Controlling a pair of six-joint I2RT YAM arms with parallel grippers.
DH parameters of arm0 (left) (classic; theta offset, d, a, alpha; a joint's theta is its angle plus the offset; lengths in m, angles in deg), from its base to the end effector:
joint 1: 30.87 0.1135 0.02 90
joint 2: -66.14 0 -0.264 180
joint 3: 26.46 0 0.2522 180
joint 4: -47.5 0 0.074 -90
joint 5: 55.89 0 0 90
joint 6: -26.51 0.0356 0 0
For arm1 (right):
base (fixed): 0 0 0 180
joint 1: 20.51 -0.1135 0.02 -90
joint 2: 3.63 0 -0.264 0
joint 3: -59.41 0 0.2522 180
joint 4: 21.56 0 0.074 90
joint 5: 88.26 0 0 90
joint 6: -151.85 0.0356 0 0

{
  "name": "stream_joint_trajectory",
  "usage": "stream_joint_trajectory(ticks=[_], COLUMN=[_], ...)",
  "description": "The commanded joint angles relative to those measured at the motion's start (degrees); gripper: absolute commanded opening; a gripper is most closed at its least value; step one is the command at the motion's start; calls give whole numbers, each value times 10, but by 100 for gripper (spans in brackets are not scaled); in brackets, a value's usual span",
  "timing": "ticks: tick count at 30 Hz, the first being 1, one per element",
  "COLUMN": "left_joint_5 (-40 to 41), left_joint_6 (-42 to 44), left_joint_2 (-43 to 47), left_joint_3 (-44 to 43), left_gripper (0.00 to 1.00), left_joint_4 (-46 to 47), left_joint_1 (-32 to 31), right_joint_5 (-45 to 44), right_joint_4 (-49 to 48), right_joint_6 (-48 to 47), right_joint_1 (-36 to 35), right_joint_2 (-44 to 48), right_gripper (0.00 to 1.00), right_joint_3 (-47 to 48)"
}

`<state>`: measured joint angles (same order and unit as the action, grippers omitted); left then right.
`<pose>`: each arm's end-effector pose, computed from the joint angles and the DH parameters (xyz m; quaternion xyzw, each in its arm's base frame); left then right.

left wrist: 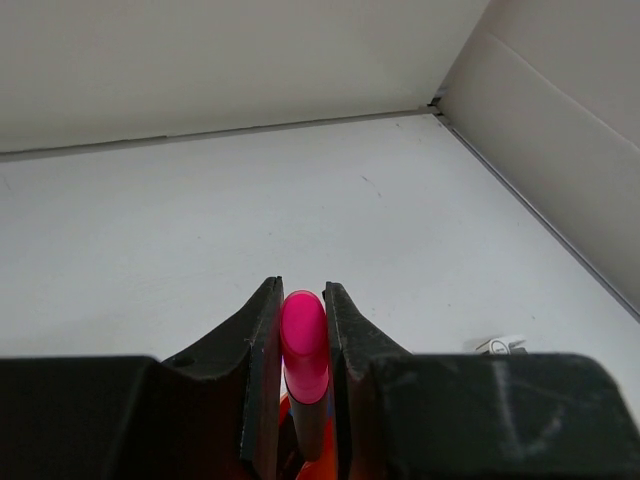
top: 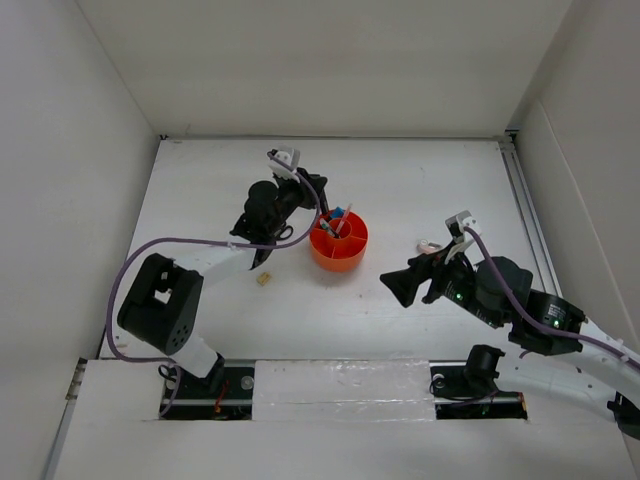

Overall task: Sort the stationery into containers
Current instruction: Place the pen in the storage box.

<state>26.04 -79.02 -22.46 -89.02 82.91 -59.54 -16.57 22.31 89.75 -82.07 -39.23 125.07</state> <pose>0.3029 -0.1713 0.2845 0.1271 0.6350 -0.3283 0.6876 0.0709 0.1075 0.3678 -0.1310 0.7721 0.3397 0.5209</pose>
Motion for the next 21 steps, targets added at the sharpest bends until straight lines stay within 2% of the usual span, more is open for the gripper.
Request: stream_joint_trajectory(ticks=[1,21], left_joint_5=[-12,-23], left_joint_6=[-17,-22], left_joint_2=[-3,-37], left_joint_3=[8,41], left_gripper=[0,0], left_joint_4=[63,81], left_joint_1=[0,0], right_joint_5=[-10,-5], right_joint_4=[0,6], right_joint_6=[2,-3], right_joint_1=[-4,-4], right_joint_2=[4,4], right_gripper=[91,91], right_joint_3=[10,15])
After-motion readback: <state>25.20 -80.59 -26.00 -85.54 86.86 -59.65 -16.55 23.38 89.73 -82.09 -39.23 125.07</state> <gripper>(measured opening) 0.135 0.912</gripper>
